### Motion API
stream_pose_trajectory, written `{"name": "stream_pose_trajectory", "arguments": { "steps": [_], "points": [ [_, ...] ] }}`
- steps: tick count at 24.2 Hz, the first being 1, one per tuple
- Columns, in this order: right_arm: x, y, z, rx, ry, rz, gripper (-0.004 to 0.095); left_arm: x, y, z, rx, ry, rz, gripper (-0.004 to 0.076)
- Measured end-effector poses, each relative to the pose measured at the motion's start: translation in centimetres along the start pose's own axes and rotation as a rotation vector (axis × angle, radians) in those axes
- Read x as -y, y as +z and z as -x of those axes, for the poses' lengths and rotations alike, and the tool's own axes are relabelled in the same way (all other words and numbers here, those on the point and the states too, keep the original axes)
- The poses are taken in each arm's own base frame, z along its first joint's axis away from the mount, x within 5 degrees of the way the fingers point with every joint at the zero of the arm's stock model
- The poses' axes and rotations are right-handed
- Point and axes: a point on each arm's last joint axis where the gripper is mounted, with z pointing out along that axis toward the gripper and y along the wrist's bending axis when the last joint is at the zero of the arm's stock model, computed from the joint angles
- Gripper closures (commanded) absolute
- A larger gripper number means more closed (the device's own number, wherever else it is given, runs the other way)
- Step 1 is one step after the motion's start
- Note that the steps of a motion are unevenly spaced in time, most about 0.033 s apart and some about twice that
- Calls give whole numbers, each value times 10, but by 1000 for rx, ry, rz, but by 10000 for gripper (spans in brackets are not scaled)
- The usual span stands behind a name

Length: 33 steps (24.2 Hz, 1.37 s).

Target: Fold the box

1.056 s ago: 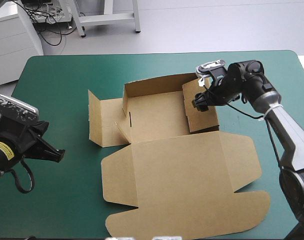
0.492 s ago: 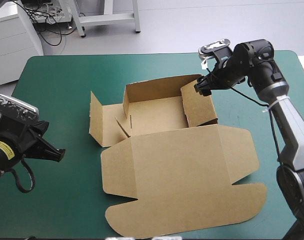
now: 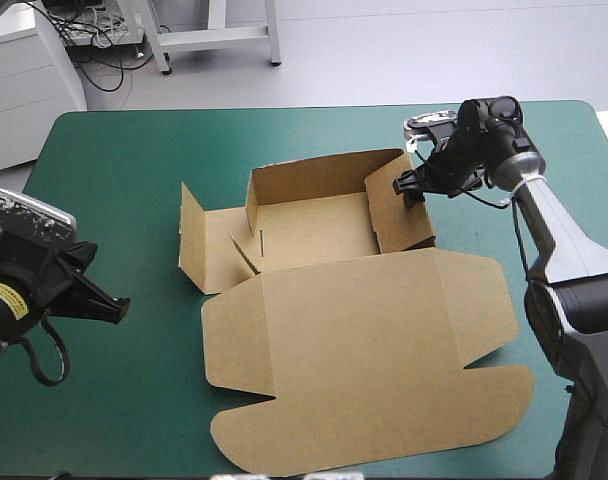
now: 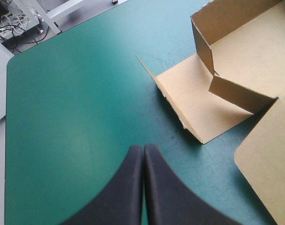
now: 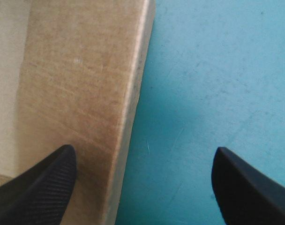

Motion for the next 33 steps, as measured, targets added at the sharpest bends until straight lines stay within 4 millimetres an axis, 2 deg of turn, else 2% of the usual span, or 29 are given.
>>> {"name": "stream_pose_trajectory", "arguments": {
  "steps": [3, 6, 8, 9, 12, 13, 15, 22, 26, 30, 32, 33],
  "points": [
    [-1, 18, 3, -9, 18, 37, 271, 0, 0, 0, -1, 0, 0, 736],
    [-2, 27, 6, 4, 33, 67, 299, 0, 1, 0, -3, 1, 0, 736],
    [-3, 32, 9, 27, 37, 81, 360, 0, 1, 0, -3, 1, 0, 736],
    [-3, 34, 10, 34, 37, 83, 457, 0, 1, 0, -3, 1, 0, 736],
    [-2, 39, 12, 53, 41, 86, 654, 0, 1, 0, -3, 1, 0, 736],
    [-2, 40, 12, 55, 41, 87, 807, 0, 1, 0, -3, 1, 0, 736],
    [-3, 40, 12, 55, 37, 88, 926, 0, 1, 0, -3, 1, 0, 736],
    [-1, 37, 11, 29, 1, 75, 931, 0, 1, 0, -3, -1, -3, 736],
    [-1, 26, 13, 9, -27, 71, 931, 1, 1, 0, -3, -24, -7, 736],
    [-3, 2, 15, 50, -69, 65, 931, 1, 1, 0, -3, -41, -9, 736],
    [-5, -20, 14, 89, -95, 51, 931, 1, 1, 0, -4, -47, -8, 736],
    [-6, -38, 12, 123, -113, 34, 931, 1, 1, 0, -4, -57, -8, 736]
  ]
}}
